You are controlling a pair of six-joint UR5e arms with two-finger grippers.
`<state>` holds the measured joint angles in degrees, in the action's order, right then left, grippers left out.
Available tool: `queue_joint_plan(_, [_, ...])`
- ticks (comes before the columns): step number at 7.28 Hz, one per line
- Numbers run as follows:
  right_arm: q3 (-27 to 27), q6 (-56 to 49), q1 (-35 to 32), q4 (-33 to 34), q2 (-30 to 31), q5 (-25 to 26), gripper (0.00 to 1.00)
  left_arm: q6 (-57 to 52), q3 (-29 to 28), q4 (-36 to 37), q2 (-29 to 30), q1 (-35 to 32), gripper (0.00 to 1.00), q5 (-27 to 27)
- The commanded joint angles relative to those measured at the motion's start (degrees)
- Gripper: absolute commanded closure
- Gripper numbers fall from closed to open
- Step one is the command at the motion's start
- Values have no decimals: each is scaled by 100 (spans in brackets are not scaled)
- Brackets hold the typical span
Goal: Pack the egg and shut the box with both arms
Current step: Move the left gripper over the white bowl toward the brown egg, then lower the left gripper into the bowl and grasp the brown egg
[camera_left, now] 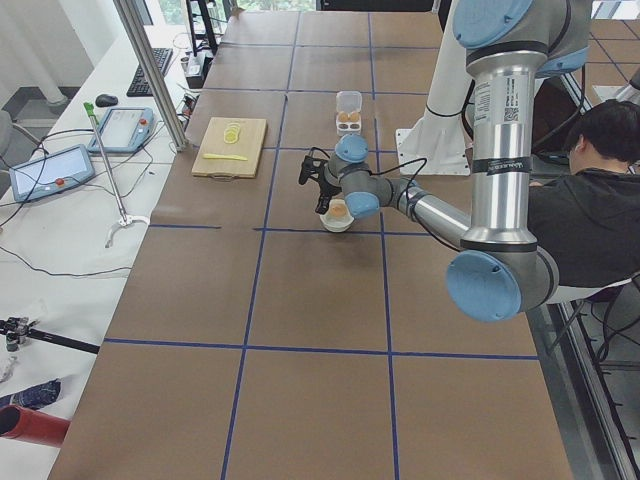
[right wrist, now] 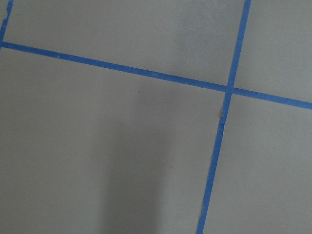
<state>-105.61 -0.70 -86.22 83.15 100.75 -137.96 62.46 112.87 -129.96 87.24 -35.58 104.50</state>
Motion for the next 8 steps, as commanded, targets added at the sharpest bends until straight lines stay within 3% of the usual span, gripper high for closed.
queue_joint_plan(1, [6,0,0,0,6,-3,0,485,-176,50,125,541,30,-419])
queue_joint_plan(4, [41,-9,0,-9,-2,6,0,504,-502,41,223,631,34,-509])
queue_joint_plan(8, [85,-26,0,-9,-2,6,0,644,-450,41,302,780,34,-492])
